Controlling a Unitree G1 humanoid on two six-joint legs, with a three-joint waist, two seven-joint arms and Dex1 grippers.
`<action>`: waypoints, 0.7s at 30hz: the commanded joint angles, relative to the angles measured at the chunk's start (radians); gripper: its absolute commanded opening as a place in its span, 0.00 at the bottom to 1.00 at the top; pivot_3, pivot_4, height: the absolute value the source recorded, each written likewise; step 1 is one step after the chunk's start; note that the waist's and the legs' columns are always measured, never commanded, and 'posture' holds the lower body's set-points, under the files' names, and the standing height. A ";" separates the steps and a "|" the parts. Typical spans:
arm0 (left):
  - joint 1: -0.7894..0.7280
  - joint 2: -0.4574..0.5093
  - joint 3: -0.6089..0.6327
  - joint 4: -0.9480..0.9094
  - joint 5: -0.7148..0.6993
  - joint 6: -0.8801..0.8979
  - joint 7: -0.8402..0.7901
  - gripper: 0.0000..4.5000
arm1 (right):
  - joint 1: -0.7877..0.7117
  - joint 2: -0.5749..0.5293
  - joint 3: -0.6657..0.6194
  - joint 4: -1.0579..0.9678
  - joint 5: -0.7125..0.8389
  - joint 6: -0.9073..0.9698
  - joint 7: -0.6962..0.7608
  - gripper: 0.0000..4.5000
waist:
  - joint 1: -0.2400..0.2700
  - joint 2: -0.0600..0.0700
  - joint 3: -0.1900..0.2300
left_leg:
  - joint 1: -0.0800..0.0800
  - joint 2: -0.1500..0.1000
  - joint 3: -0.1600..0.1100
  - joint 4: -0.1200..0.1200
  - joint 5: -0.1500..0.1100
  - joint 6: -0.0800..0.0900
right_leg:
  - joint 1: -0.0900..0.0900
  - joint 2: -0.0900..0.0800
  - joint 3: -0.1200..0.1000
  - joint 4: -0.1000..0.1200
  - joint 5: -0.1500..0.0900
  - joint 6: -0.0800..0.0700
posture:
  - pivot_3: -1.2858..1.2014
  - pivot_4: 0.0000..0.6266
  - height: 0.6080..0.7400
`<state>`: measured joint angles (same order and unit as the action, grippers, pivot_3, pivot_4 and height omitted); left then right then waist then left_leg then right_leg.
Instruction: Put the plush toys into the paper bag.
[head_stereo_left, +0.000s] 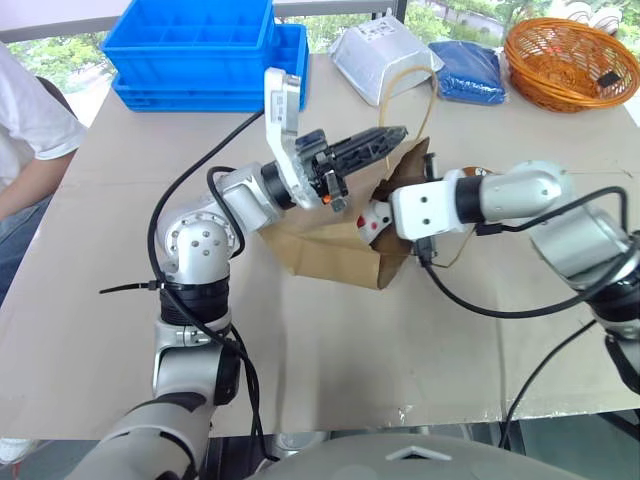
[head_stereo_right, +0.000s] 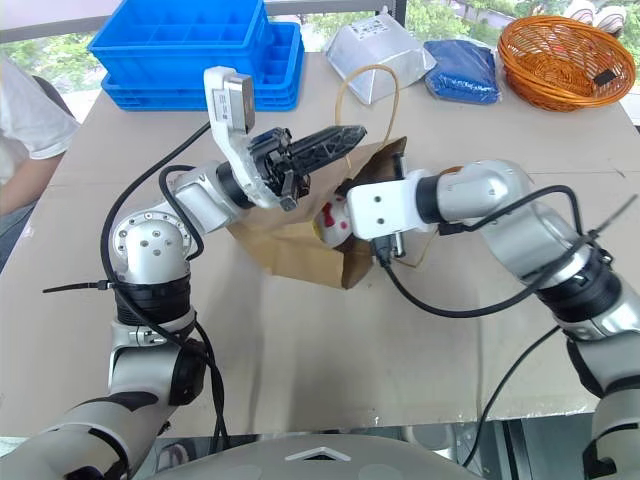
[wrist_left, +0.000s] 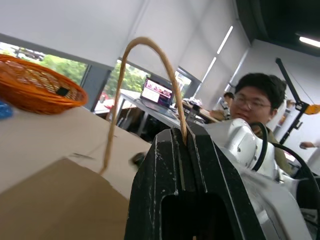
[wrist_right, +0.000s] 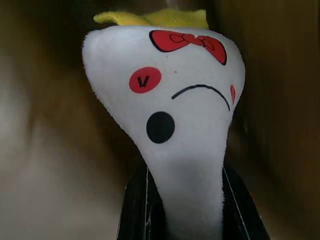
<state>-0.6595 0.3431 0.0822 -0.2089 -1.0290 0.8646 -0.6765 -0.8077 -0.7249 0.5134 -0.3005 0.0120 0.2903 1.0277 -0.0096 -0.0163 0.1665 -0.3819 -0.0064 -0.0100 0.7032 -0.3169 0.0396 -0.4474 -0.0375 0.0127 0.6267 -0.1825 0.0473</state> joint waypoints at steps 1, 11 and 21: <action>0.019 0.018 0.008 -0.047 0.016 -0.026 -0.016 0.00 | -0.008 0.016 -0.087 -0.013 0.033 0.017 0.005 0.37 | 0.006 0.000 0.000 | -0.001 -0.001 -0.001 0.000 0.000 0.000 | 0.000 -0.001 -0.001 0.000 0.000 0.000 | 0.52 0.24 1.00; 0.063 0.039 0.022 -0.055 0.031 -0.040 -0.014 0.00 | 0.144 -0.080 -0.367 -0.252 0.303 0.286 0.036 0.69 | 0.022 0.000 0.000 | -0.002 -0.004 -0.002 0.000 0.000 0.000 | 0.000 -0.010 -0.004 -0.001 0.000 0.000 | 0.52 0.24 1.00; 0.074 0.041 0.031 -0.066 0.036 -0.045 -0.002 0.00 | 0.251 -0.131 -0.512 -0.052 0.255 0.417 -0.145 0.69 | 0.023 0.000 0.000 | -0.001 -0.005 0.000 0.000 0.000 0.001 | 0.001 -0.007 -0.003 0.000 0.000 0.000 | 0.52 0.24 1.00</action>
<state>-0.5832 0.3822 0.0956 -0.2268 -0.9845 0.8403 -0.6767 -0.5618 -0.8465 0.0357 -0.3955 0.2953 0.6978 0.9288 0.0139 -0.0163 0.1665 -0.3829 -0.0111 -0.0095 0.7032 -0.3170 0.0402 -0.4465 -0.0442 0.0102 0.6262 -0.1824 0.0475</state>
